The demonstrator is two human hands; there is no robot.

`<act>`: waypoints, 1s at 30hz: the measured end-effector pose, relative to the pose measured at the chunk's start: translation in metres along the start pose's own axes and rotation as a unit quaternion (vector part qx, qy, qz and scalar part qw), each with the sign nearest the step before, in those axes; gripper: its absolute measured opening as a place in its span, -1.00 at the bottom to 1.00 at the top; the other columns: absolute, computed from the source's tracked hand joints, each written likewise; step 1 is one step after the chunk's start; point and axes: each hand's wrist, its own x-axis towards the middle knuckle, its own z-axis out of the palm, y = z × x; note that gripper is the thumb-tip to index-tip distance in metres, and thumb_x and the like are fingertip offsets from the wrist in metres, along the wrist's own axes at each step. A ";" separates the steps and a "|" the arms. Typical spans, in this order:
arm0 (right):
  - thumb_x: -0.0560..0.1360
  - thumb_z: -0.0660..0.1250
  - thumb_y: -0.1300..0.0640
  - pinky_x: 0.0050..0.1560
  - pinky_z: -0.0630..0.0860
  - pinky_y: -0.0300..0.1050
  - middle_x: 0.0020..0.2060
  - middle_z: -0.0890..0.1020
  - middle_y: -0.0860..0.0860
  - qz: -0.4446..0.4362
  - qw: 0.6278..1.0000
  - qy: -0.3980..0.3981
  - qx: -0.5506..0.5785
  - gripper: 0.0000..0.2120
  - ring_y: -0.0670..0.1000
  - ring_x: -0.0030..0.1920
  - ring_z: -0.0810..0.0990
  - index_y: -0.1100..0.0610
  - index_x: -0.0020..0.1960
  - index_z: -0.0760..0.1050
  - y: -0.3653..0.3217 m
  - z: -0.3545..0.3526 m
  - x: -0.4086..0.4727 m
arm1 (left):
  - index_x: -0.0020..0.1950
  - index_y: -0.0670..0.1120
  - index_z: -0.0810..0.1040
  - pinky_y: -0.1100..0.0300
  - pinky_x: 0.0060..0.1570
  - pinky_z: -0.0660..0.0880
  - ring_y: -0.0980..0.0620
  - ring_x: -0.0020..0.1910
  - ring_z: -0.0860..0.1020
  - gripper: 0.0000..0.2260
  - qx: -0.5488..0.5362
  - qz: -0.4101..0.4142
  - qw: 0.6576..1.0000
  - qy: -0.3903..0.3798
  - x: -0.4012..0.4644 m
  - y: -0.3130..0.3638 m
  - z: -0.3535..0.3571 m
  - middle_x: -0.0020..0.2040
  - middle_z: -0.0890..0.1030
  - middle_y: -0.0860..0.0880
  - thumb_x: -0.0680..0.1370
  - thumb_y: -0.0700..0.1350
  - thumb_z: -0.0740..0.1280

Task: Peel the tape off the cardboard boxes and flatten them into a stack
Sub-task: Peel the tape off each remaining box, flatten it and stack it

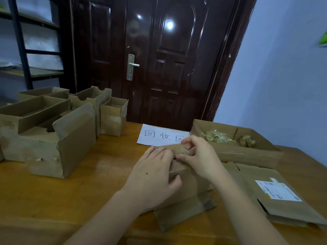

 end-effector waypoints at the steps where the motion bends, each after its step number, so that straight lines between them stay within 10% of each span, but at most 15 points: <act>1: 0.44 0.58 0.05 -0.02 0.47 -0.20 -0.06 0.55 -0.06 0.003 1.000 -0.005 -0.021 -0.74 -0.11 -0.11 0.53 -0.06 0.08 0.60 0.002 0.000 0.000 | 0.15 0.13 0.38 0.18 0.58 0.02 0.15 0.42 0.38 -0.70 0.002 -0.001 1.000 -0.002 0.000 0.000 0.000 0.27 0.54 0.15 0.53 0.24 0.10; 5: 0.57 0.43 0.00 -0.02 0.54 -0.18 -0.22 0.63 -0.09 -0.028 0.999 -0.031 -0.007 -0.88 -0.10 -0.06 0.58 -0.14 -0.11 0.71 0.008 -0.004 0.000 | 0.41 0.14 0.40 0.15 0.60 -0.02 0.19 0.50 0.29 -0.51 0.005 0.003 1.000 -0.004 -0.001 0.000 0.000 0.40 0.48 0.19 0.54 0.26 0.06; 10: 0.52 0.43 -0.16 0.21 0.47 -0.01 -0.06 0.55 -0.16 0.044 0.993 0.013 -0.105 -0.72 -0.02 0.16 0.39 -0.09 0.17 0.58 0.013 0.003 0.002 | 0.37 0.09 0.50 0.18 0.57 -0.10 0.14 0.51 0.32 -0.49 0.019 0.003 1.000 -0.018 -0.002 0.002 -0.002 0.43 0.51 0.13 0.54 0.25 0.05; 16: 0.45 0.37 0.20 -0.11 0.48 -0.10 -0.23 0.60 -0.12 0.070 0.992 0.046 -0.090 -0.84 -0.02 -0.13 0.58 -0.06 -0.15 0.51 0.004 -0.005 0.005 | 0.22 0.16 0.46 0.21 0.54 0.03 0.18 0.43 0.34 -0.60 0.046 0.014 0.997 -0.060 0.003 -0.003 -0.014 0.38 0.48 0.20 0.53 0.28 0.02; 19: 0.44 0.37 0.30 -0.08 0.50 -0.04 -0.18 0.58 -0.08 0.057 0.981 0.152 -0.106 -0.81 -0.02 -0.15 0.56 0.01 -0.10 0.52 0.016 -0.028 0.004 | 0.08 0.24 0.32 0.26 0.19 0.40 0.20 0.12 0.40 -0.72 0.059 0.000 0.991 -0.118 0.009 -0.012 -0.034 0.13 0.47 0.26 0.46 0.31 0.05; 22: 0.47 0.40 0.30 -0.04 0.55 -0.13 -0.17 0.61 -0.11 -0.005 0.986 0.123 -0.111 -0.81 -0.10 -0.17 0.58 0.03 -0.03 0.61 0.017 -0.032 0.001 | 0.05 0.18 0.32 0.22 -0.08 0.34 0.15 -0.06 0.41 -0.69 0.120 -0.011 0.979 -0.161 0.019 -0.011 -0.043 -0.02 0.43 0.19 0.45 0.33 0.11; 26: 0.52 0.48 0.22 -0.07 0.50 -0.37 -0.21 0.70 -0.12 -0.033 0.998 0.000 0.054 -0.78 -0.21 -0.22 0.63 -0.01 0.11 0.66 0.009 -0.009 -0.005 | 0.24 0.04 0.36 0.00 0.27 0.37 -0.02 0.14 0.44 -0.44 0.207 -0.018 0.965 -0.159 0.032 0.012 -0.028 0.13 0.44 0.04 0.52 0.46 0.09; 30: 0.45 0.55 0.12 0.08 0.47 -0.17 -0.04 0.58 -0.04 0.017 0.995 0.101 0.009 -0.81 -0.09 -0.04 0.54 0.01 0.04 0.63 0.023 -0.006 0.001 | 0.47 -0.01 0.25 -0.02 0.47 0.22 -0.05 0.43 0.32 -0.39 0.166 0.001 0.979 -0.122 0.029 0.029 -0.005 0.42 0.38 -0.01 0.59 0.38 0.13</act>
